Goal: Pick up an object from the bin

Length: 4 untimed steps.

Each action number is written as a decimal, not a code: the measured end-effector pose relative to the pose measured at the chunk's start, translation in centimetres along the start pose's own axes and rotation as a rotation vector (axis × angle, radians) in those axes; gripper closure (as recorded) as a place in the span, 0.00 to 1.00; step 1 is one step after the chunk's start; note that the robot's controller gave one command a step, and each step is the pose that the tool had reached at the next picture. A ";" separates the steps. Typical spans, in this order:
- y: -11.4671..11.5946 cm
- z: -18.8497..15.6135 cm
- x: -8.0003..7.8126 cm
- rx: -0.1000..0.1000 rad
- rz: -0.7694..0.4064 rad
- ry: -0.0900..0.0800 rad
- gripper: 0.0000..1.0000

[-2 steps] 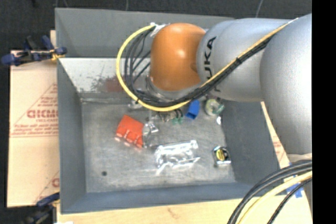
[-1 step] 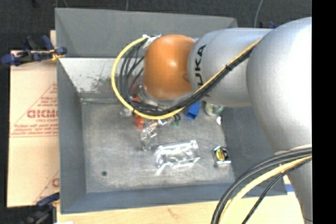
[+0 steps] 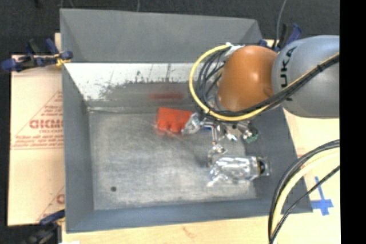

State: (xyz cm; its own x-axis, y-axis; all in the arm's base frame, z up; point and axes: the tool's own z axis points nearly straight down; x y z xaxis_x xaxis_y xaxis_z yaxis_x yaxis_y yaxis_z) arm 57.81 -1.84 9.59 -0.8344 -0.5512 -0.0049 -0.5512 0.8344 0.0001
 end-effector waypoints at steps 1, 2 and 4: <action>-6.2 -1.5 -5.3 0.005 0.352 -0.001 0.00; -3.6 1.5 -4.6 0.003 0.119 0.001 0.00; -0.3 1.9 -3.5 0.017 -0.485 -0.012 0.00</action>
Offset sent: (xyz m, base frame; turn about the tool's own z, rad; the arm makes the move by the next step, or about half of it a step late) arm 0.0765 -0.0191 0.0130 0.3495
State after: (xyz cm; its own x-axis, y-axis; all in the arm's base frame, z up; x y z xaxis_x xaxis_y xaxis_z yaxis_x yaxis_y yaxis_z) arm 60.88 -0.17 7.71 -0.4810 -0.8767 -0.0118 -0.8764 0.4811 -0.0213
